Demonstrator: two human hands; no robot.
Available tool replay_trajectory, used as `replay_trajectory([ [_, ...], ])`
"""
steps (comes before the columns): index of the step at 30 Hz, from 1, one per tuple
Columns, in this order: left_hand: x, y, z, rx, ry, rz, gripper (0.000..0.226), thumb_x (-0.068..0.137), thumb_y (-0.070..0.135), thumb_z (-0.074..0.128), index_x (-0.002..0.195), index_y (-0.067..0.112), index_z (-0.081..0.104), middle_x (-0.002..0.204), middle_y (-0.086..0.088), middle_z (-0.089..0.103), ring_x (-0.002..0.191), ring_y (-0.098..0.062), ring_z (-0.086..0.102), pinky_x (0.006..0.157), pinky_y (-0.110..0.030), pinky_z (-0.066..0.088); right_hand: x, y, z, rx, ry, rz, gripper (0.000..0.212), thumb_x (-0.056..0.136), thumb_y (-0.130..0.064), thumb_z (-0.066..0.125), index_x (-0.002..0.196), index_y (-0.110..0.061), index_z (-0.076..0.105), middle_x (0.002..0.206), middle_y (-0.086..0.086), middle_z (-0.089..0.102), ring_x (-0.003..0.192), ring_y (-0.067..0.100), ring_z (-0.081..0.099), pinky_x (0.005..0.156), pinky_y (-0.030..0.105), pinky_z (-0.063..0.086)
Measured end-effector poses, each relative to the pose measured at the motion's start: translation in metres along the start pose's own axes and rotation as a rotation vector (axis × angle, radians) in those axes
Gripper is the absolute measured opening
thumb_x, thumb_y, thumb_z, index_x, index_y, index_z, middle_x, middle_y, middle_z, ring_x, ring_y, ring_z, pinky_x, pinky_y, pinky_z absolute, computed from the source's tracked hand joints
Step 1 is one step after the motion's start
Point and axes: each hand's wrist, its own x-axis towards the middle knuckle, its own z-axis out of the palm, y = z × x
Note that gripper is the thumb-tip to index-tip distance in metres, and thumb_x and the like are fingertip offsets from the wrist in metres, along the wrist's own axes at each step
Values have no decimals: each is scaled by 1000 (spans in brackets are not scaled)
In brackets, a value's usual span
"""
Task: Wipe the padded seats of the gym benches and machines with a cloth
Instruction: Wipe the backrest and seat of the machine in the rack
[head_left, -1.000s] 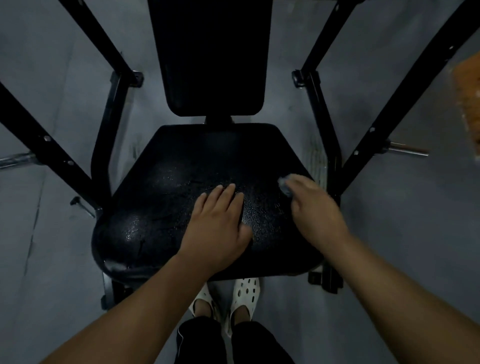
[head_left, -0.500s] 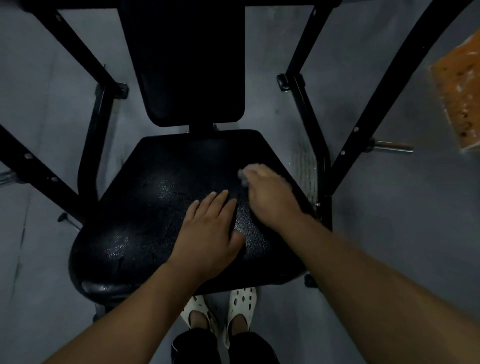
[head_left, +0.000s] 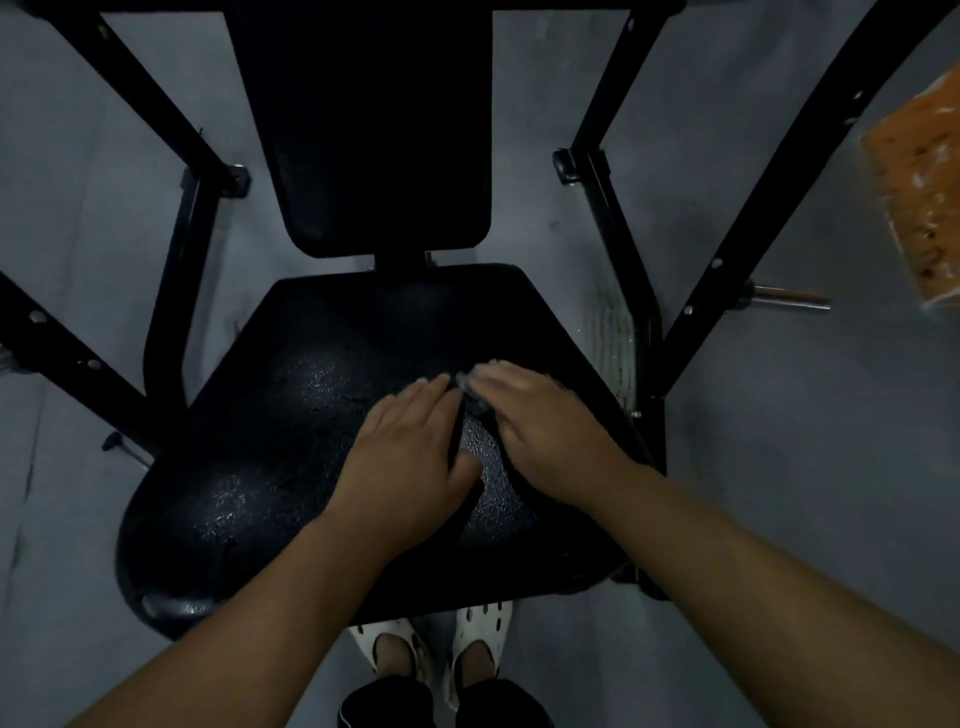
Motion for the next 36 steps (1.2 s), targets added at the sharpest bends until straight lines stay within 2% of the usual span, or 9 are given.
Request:
replay_trajectory([
  [7, 17, -3, -1, 25, -20, -22, 80, 82, 56, 17, 151, 20, 37, 161, -2, 29, 149, -21, 23, 122, -42, 17, 42, 43, -11, -77, 52, 260, 41, 88, -6, 41, 122, -11, 62, 128, 7, 58, 114, 29, 56, 92, 33, 44],
  [12, 23, -5, -1, -11, 1, -25, 73, 83, 56, 26, 145, 22, 45, 157, -3, 38, 146, -23, 30, 120, -46, 22, -6, 7, -14, -15, -62, 8, 49, 89, -8, 40, 135, -13, 57, 139, 1, 56, 129, 16, 47, 109, 25, 34],
  [18, 24, -6, 0, 1, -8, -31, 76, 84, 59, 20, 151, 27, 36, 162, 3, 26, 150, -18, 17, 123, -42, 10, 89, 55, -20, -17, -32, 288, 40, 84, -18, 31, 107, -5, 61, 116, 14, 59, 105, 32, 57, 90, 35, 43],
  [21, 22, -5, 2, -10, 6, -34, 73, 87, 57, 24, 151, 26, 38, 162, 3, 28, 151, -17, 17, 122, -41, 9, 123, 38, 0, 5, -64, 219, 38, 82, -17, 33, 103, -12, 64, 111, 5, 62, 103, 28, 55, 91, 41, 47],
  [26, 27, -10, 0, -52, 6, -10, 75, 84, 60, 26, 150, 26, 38, 161, 4, 29, 150, -17, 18, 123, -41, 11, 72, 22, -17, 36, -200, -46, 46, 93, -2, 43, 136, -9, 56, 142, 3, 54, 129, 18, 46, 109, 16, 29],
  [30, 29, -16, -4, -125, 6, -8, 75, 86, 62, 32, 151, 24, 36, 161, 5, 28, 149, -14, 21, 123, -37, 15, 90, 50, -23, 5, -62, 303, 48, 93, -8, 50, 140, -15, 55, 147, 10, 43, 133, 31, 44, 112, 30, 34],
  [32, 29, -19, -13, -259, 18, -41, 69, 91, 55, 47, 152, 23, 34, 160, 6, 30, 146, -12, 28, 120, -32, 23, 95, 32, -25, 102, 18, 400, 45, 92, -7, 51, 135, -17, 57, 135, 8, 39, 124, 27, 47, 107, 31, 43],
  [34, 31, -22, -25, -433, 72, -116, 67, 93, 46, 57, 152, 26, 32, 155, 10, 35, 139, -8, 36, 113, -26, 31, 89, 5, -32, 313, 157, 431, 40, 91, -2, 50, 127, -18, 56, 119, 2, 39, 103, 3, 55, 85, 7, 45],
  [36, 34, -19, -42, -641, 81, -171, 65, 92, 40, 64, 149, 30, 34, 147, 13, 46, 131, -4, 45, 107, -25, 38, 79, -21, -44, 732, 260, 511, 35, 93, -1, 49, 122, -20, 53, 108, 0, 53, 77, -6, 60, 69, 9, 47],
])
